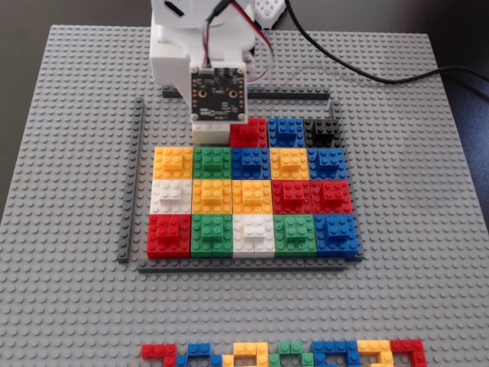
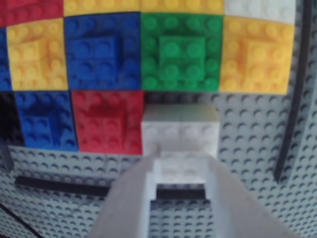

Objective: Grab the cube and place it into the grid

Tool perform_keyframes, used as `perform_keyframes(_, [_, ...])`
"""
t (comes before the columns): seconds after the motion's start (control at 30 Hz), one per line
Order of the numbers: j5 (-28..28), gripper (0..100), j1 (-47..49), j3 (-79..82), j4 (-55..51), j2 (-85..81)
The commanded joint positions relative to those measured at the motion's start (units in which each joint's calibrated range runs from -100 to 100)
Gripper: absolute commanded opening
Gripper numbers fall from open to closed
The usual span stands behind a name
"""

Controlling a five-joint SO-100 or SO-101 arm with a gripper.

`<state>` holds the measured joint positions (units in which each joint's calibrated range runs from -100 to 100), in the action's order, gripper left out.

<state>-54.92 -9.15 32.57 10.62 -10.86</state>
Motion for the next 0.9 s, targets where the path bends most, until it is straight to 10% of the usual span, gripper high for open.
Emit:
perform_keyframes(0.0, [0.49, 2, 0.13, -2.89, 0.66, -0.06])
perform_keyframes(0.87, [1.07, 2, 1.01, 0.1, 3.79, -0.15])
